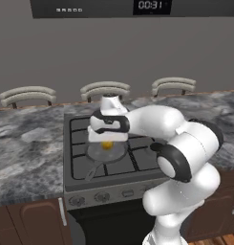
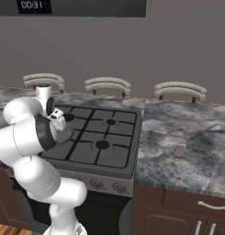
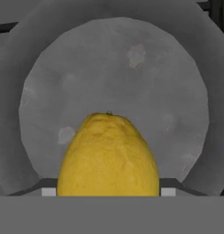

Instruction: Put the lemon and eggplant in the pan. Then turn on the front left burner and set the heat to medium.

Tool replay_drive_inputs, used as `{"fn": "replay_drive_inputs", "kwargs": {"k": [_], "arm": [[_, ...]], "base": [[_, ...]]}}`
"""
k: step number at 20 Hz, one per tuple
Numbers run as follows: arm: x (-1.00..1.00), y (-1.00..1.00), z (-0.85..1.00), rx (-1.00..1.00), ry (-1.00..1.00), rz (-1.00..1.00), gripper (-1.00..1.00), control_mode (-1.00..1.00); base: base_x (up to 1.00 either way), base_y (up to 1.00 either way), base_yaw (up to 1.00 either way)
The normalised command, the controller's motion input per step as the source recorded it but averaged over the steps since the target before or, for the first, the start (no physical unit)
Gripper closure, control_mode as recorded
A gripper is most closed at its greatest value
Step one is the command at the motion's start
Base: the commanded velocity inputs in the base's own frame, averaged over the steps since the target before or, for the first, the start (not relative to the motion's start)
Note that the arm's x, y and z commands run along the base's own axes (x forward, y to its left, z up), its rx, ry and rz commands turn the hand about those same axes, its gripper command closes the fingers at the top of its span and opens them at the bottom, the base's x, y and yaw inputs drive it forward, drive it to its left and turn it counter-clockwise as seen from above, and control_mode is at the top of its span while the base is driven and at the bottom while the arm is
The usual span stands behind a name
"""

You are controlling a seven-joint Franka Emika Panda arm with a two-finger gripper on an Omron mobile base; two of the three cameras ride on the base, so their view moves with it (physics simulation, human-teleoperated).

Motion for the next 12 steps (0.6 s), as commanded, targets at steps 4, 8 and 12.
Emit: {"fn": "replay_drive_inputs", "kwargs": {"k": [4, 8, 12], "arm": [[0.08, 0.34, -0.22, 0.0, 0.08, 0.0, 1.0, -1.0], [0.12, 0.23, -0.29, 0.0, 0.09, 0.0, 1.0, -1.0], [0.15, 0.17, -0.27, 0.0, 0.08, 0.0, 1.0, -1.0]], "base": [[0.0, 0.0, 0.0], [0.0, 0.0, 0.0], [0.0, 0.0, 0.0]]}}
